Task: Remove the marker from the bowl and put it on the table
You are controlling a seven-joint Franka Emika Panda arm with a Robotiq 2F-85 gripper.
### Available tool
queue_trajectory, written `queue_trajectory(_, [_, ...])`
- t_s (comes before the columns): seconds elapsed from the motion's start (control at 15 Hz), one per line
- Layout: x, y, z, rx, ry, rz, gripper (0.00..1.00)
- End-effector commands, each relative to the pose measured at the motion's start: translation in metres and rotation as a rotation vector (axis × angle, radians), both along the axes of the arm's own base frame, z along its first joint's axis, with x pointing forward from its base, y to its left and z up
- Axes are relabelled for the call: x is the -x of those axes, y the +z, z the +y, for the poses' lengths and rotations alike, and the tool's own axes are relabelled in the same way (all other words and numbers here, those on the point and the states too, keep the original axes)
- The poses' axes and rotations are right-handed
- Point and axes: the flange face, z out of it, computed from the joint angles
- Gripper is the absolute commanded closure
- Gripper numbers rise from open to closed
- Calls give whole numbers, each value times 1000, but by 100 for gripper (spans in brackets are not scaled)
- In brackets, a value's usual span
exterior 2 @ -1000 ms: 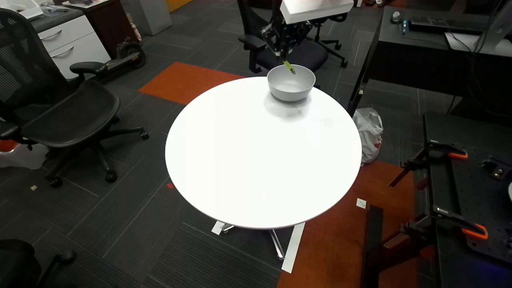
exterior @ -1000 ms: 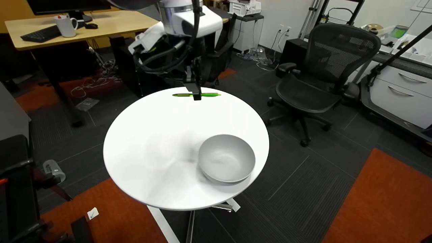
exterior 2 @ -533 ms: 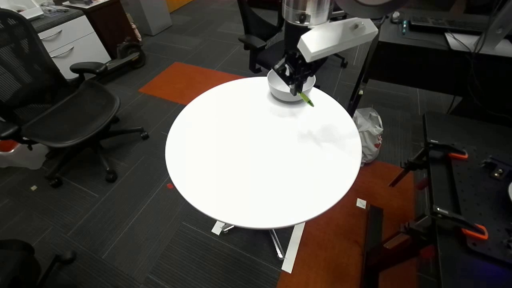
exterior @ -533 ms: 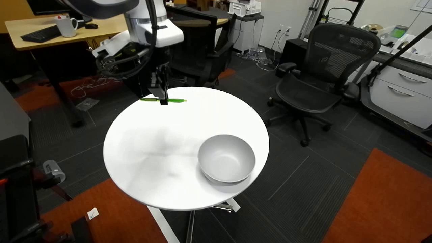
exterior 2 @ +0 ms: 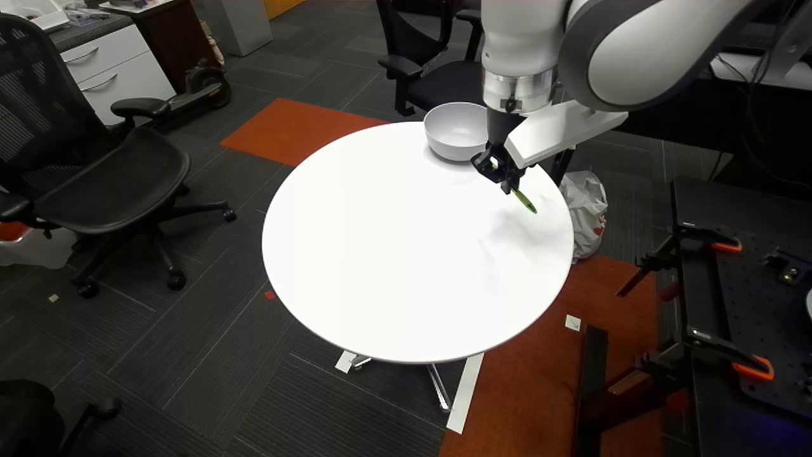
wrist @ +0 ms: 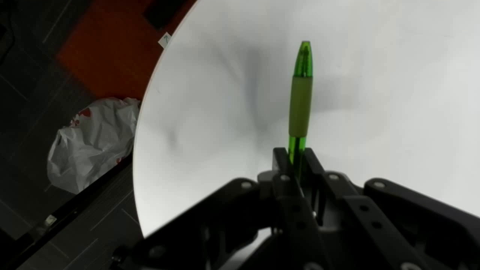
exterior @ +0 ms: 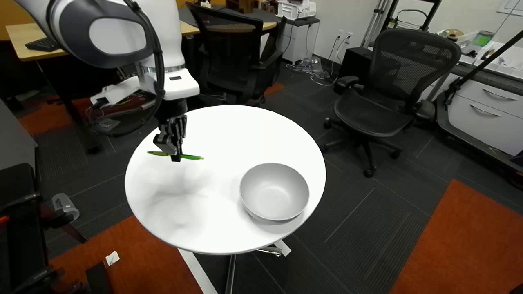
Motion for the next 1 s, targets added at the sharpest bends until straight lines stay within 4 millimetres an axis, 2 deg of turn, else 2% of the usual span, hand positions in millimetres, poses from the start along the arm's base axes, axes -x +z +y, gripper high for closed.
queue_trajectory(0.0, [4,-19,0,45,-28,-41,97])
queue_trajectory(0.4, [2,-50,-5,70,-86,-58,97])
queue_trajectory(0.47, [2,-54,-6,73,-93,-56,90])
queue_trajectory(0.53, [2,-56,-7,76,-93,-48,64])
queue_trajectory(0.6, [1,-57,-9,77,-92,-41,63])
queue_trajectory(0.8, [-2,-51,-15,88,-96,-50,41])
queue_trajectory(0.93, [-5,-39,-20,99,-101,-72,26])
